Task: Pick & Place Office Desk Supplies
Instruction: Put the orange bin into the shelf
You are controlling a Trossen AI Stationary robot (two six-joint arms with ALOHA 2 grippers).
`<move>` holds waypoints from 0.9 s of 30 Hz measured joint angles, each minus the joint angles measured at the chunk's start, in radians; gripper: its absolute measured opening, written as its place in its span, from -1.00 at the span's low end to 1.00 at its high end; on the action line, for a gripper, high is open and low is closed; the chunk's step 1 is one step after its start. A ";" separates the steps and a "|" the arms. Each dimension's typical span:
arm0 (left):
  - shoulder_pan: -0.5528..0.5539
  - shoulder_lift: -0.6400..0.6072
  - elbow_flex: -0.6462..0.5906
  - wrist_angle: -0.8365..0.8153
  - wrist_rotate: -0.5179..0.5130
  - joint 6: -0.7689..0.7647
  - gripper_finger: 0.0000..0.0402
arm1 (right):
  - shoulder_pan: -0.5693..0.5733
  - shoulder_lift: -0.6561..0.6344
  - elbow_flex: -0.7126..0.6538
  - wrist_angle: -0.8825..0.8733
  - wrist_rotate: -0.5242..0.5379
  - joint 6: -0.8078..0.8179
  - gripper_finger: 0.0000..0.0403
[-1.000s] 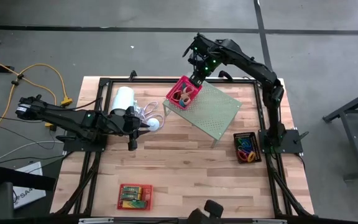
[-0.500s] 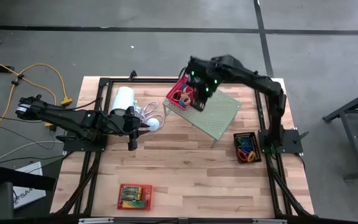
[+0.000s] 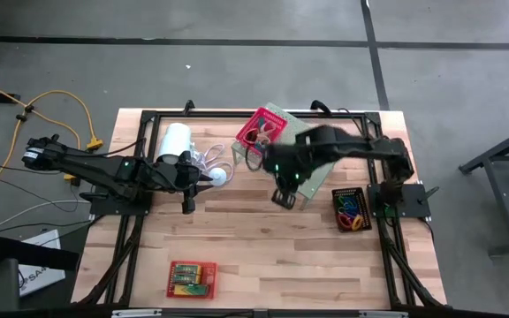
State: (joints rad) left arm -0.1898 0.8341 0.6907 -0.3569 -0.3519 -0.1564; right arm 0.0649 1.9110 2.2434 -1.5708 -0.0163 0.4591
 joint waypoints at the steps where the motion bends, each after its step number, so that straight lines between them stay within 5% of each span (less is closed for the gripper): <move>1: 0.000 0.000 0.000 0.000 0.000 0.000 -0.56 | 0.026 0.000 0.000 0.000 0.013 0.019 -0.85; 14: 0.000 0.000 0.000 0.000 0.000 0.000 -0.56 | 0.292 0.008 0.000 0.023 0.115 0.226 -0.85; 27: 0.000 0.000 0.000 0.000 0.000 0.000 -0.56 | 0.428 0.009 0.000 0.059 0.006 0.457 -0.85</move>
State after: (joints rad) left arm -0.1899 0.8345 0.6907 -0.3565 -0.3519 -0.1563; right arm 0.4925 1.9198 2.2433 -1.5122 -0.0100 0.9159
